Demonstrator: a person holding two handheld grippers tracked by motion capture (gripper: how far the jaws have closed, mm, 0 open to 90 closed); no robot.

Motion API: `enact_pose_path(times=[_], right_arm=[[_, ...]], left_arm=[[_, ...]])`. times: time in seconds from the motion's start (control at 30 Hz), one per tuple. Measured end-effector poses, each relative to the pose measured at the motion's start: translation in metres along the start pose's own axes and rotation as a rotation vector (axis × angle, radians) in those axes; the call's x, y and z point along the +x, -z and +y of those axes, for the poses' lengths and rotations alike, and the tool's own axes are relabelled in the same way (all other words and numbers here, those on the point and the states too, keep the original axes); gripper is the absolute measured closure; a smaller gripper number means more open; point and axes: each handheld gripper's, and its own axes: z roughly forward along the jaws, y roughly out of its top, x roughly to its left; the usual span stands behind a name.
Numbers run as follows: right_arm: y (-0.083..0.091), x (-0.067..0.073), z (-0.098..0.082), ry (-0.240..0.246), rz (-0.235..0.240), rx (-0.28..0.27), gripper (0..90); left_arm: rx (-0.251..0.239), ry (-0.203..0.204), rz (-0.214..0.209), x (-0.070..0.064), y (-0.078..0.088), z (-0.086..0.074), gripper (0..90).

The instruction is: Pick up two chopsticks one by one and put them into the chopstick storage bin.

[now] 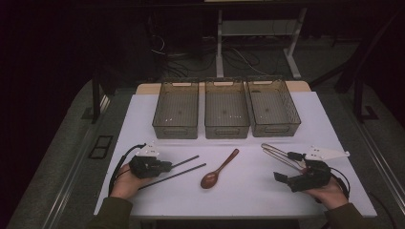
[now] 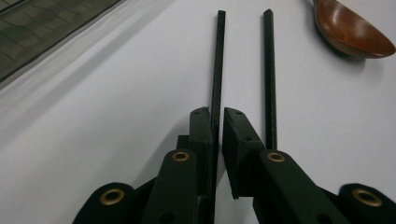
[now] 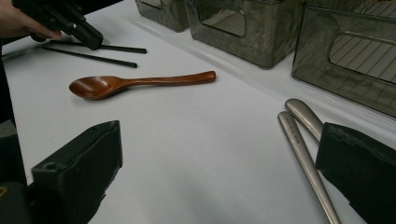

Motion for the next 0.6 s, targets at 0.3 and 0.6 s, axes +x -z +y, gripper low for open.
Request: enact_pose_path(times=[0.3, 0.6], right_arm=[[-0.0003, 0.0005, 0.0001, 0.0, 0.001, -0.002, 0.0], [-0.0008, 0.0008, -0.0001, -0.002, 0.004, 0.006, 0.0]], left_arm=[[0.009, -0.062, 0.019, -0.0024, -0.0001, 0.0004, 84.6], [0.0, -0.06, 0.01, -0.0011, -0.0006, 0.0011, 85.0]])
